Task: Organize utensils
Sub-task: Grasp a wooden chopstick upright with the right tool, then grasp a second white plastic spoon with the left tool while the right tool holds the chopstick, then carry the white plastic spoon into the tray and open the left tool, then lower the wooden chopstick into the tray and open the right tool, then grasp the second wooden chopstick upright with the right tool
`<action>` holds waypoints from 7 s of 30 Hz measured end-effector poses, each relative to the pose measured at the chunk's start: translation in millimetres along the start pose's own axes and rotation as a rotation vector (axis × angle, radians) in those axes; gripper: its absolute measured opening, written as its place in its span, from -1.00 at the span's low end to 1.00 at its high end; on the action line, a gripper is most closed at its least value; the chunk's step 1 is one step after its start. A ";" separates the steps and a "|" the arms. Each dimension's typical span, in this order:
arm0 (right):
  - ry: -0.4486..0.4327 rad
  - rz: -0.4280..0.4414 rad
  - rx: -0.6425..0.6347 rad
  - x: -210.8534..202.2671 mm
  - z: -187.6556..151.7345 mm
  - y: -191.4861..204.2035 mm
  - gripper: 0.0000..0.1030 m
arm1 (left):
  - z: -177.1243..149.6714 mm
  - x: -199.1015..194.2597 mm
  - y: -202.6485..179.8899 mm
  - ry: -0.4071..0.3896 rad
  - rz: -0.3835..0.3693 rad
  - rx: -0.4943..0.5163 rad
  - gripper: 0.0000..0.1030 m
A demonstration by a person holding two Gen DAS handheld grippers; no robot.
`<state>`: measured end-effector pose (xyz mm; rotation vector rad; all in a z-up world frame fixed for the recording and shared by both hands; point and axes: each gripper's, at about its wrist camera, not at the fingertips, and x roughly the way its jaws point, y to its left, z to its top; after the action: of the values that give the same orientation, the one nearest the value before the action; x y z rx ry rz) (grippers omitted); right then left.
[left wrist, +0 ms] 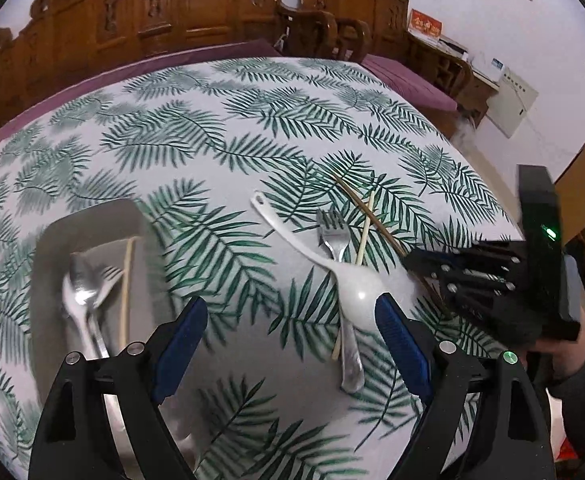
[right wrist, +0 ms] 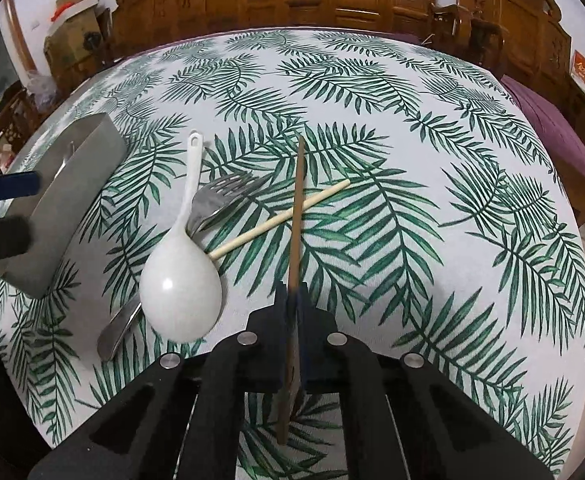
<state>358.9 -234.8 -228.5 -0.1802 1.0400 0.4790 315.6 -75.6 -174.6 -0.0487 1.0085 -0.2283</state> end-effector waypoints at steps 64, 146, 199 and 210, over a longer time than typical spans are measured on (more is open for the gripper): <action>-0.098 0.009 0.080 -62.2 -5.5 37.6 -0.99 | -0.8 -43.8 6.7 0.038 -0.154 -0.073 -0.99; -0.092 0.211 -0.071 -43.1 72.6 211.7 -0.88 | -66.7 -127.2 154.0 -0.048 0.083 -0.189 -0.98; -0.119 0.182 -0.065 -36.2 70.9 194.2 -0.77 | -72.9 -137.2 153.4 -0.063 0.108 -0.184 -0.34; -0.135 0.078 0.033 -62.2 31.1 107.1 -0.59 | -55.8 -119.7 114.6 -0.065 0.064 -0.134 -0.14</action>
<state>308.0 -147.2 -150.8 -0.0774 0.9243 0.5367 226.5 65.1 -121.4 -0.1451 0.9579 -0.1000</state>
